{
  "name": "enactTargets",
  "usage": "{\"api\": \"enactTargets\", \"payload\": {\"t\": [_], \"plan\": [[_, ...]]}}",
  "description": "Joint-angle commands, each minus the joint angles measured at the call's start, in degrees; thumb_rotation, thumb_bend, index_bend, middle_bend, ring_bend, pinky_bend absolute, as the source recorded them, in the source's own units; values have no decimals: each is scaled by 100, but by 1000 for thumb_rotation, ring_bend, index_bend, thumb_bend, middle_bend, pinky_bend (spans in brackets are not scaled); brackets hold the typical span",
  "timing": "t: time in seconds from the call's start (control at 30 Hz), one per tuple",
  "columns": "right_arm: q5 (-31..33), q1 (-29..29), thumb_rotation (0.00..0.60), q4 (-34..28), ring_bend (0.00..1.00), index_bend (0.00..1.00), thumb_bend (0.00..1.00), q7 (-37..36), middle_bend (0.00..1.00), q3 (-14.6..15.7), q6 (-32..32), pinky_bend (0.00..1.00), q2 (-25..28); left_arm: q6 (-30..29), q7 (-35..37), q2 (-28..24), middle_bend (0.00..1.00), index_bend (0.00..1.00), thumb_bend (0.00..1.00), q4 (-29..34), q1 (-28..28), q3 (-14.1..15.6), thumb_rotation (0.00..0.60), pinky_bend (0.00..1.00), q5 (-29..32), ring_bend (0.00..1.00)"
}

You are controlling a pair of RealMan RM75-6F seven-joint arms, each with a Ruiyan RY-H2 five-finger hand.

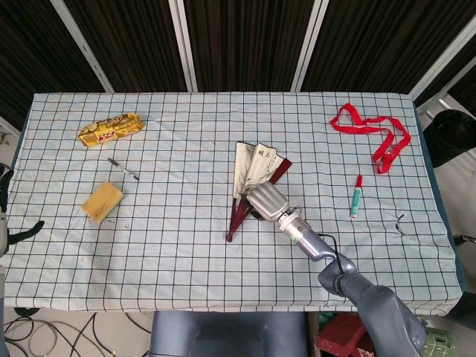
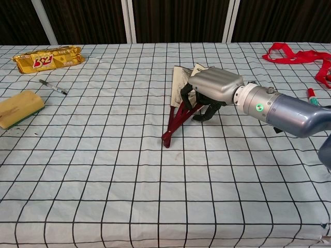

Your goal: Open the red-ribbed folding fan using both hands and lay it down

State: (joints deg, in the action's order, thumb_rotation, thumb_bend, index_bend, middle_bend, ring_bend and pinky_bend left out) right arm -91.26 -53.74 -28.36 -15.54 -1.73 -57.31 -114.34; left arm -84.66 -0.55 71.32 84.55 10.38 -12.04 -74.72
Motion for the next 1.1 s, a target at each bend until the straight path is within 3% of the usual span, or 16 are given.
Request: {"api": "enactTargets", "payload": {"t": [0.03,0.87,1.1], "plan": [[-7,19,600,27,1000,590,257,-23,1000,15,-1,927,-16,7,5,3,0,0,0,-2,2,-5,600,0,11,0],[-33,14,600,104,1000,619,293,-116,1000,25,-47,928,-56,24,0,-3,0,0,0,7,4,5,600,0,9,0],[-45,17,600,67,1000,654,373,-142,1000,39,-44,927,-46,24,4,-6,0,0,0,9,2,3,600,0,14,0]]}}
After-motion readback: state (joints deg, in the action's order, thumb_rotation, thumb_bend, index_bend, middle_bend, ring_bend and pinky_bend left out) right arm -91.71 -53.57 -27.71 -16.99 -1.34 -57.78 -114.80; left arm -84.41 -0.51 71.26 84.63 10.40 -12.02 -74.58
